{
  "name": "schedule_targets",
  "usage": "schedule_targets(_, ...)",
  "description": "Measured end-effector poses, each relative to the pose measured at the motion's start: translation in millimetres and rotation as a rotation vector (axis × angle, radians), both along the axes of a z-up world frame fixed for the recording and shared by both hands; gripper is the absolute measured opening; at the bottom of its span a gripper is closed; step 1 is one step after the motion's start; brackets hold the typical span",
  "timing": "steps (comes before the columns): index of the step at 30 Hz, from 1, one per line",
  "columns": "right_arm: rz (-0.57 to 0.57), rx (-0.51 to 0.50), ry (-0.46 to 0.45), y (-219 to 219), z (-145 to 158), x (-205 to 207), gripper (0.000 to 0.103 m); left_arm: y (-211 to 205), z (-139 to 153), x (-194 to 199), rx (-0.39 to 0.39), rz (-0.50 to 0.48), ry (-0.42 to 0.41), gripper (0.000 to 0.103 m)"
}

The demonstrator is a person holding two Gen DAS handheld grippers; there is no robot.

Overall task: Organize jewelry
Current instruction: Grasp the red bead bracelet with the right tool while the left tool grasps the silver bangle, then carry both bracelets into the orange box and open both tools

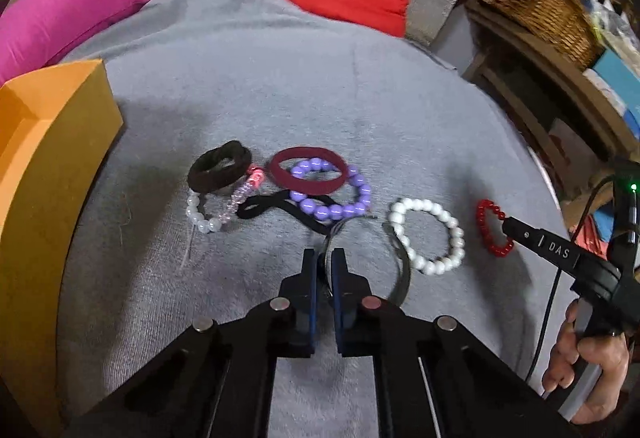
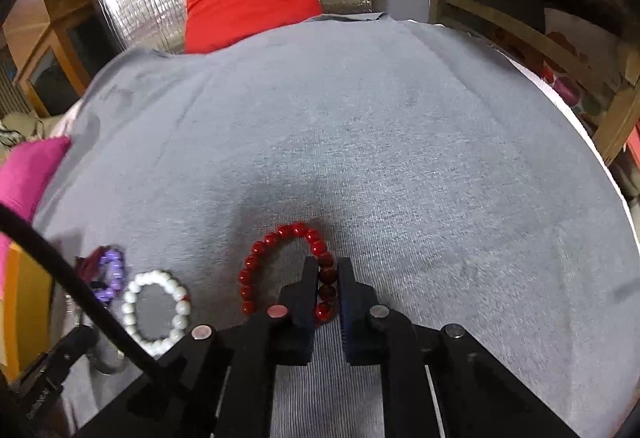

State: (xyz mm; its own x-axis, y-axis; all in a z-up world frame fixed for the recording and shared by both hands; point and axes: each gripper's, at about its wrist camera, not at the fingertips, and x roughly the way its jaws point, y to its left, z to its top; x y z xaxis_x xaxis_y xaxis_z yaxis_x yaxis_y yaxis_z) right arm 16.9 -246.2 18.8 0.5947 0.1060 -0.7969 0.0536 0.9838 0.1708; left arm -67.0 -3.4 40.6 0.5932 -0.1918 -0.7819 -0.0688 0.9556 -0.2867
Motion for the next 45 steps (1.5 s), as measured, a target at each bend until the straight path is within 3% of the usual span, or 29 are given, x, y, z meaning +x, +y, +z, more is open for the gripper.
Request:
schedule_targets(11,0.078,0.176,-0.069,-21,30,-30,0.011,-1,22,-38,0.014,-0.041,-0.037,0.006)
schedule_targets(18,0.150,0.263,-0.114,-6,43,-41,0.011,9,47,-62,0.034,-0.010,-0.099,0.006)
schedule_targets(30,0.339,0.317,-0.168,84,74,-69,0.011,68,125,-115,-0.018,0.172,-0.257,0.006)
schedule_targets(34,0.422,0.316,-0.172,128,88,-75,0.011,106,149,-123,0.033,0.283,-0.292,0.006)
schedule_targets(39,0.535,0.362,-0.160,190,108,-75,0.011,170,141,-108,0.062,0.421,-0.220,0.006)
schedule_targets(45,0.640,0.387,-0.108,268,114,-62,0.011,243,83,-66,0.000,0.561,-0.046,0.006)
